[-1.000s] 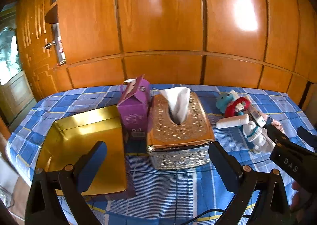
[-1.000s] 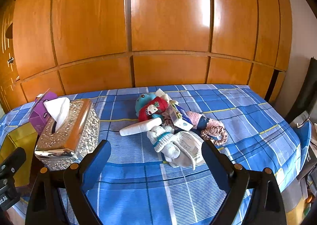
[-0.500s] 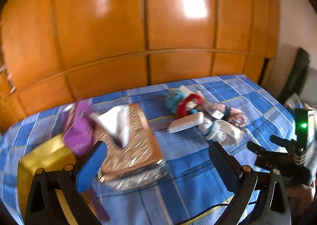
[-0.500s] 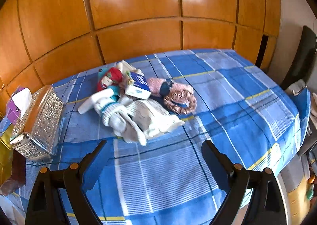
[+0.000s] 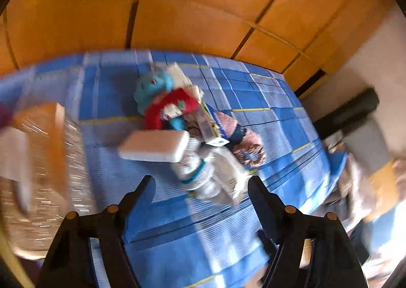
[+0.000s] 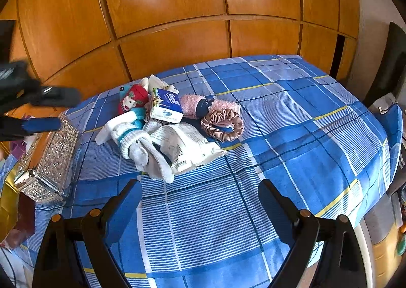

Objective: Organize soft objects
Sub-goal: 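Grasp the white sponge with the left tool while the right tool grasps the white knit sock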

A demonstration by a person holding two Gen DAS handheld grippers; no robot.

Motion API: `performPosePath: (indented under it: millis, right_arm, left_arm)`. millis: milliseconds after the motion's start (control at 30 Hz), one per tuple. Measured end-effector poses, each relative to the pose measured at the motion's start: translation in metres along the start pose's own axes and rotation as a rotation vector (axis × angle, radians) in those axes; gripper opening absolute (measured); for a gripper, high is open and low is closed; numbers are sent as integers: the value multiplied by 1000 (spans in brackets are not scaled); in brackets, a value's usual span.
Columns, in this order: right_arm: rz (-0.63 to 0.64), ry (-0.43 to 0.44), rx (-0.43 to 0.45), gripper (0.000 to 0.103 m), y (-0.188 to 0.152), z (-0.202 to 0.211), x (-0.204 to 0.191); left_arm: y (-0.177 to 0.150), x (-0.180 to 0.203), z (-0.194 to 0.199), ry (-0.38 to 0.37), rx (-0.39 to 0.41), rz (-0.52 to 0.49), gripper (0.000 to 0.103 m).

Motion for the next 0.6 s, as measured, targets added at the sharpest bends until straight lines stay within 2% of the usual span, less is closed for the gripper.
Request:
performPosePath:
  millis: [100, 200, 333, 500, 600]
  right_arm:
    - [-16, 3, -15, 94, -1, -4, 4]
    - [-35, 1, -23, 94, -2, -6, 10]
    - [-59, 0, -29, 94, -1, -8, 18]
    - [-85, -1, -35, 94, 0, -10, 25]
    - [-91, -5, -38, 94, -1, -12, 27]
  left_arm:
    - [5, -7, -25, -70, -68, 180, 73]
    - [13, -9, -35, -46, -81, 246, 74]
    - [20, -27, -52, -4, -114, 362, 83]
    - [33, -47, -72, 40, -117, 424, 84]
    - [40, -55, -89, 76, -159, 424, 90]
Point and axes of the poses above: each gripper's, at about its wrist camera, not at the fingertips, and z roughly against the way its jaws point, x to its right, y to its top, the point moved 5 cm from there along -z, roughly the way its jaws point, and after that the axes turned 6 degrees about -y, right-handed, at the moved point
